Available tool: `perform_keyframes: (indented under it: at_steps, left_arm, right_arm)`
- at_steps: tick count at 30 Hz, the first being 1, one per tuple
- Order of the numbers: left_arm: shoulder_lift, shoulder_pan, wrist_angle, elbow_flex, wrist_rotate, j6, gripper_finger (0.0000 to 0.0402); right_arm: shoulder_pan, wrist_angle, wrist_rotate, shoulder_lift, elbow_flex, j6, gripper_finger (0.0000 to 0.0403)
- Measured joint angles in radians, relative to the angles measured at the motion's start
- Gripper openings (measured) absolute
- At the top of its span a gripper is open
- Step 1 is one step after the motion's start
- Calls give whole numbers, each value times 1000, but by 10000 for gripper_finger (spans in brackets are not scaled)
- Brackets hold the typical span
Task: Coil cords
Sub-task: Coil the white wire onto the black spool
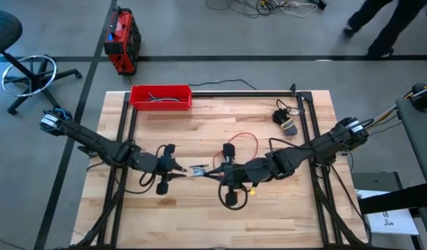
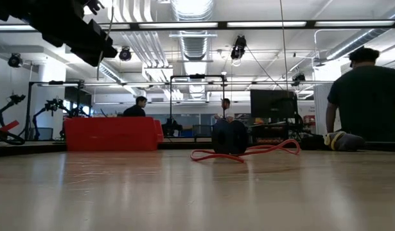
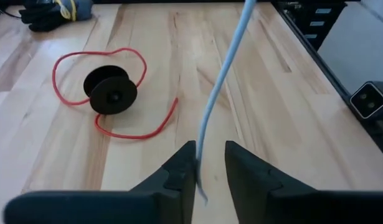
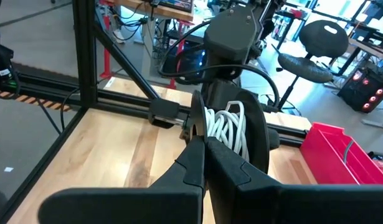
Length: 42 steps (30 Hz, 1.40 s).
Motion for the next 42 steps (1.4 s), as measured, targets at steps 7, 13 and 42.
perform_keyframes:
  at_steps: [7, 13, 42]
  left_arm:
    - [-18, -1, -4, -9, 1, 0, 37]
    - [-45, -1, -29, -9, 0, -8, 55]
    - [-11, -1, 11, -9, 17, -9, 1]
  right_arm:
    - [0, -1, 0, 0, 0, 2, 0]
    - [0, -2, -2, 0, 0, 3, 0]
    - [-1, 25, -24, 1, -1, -9, 0]
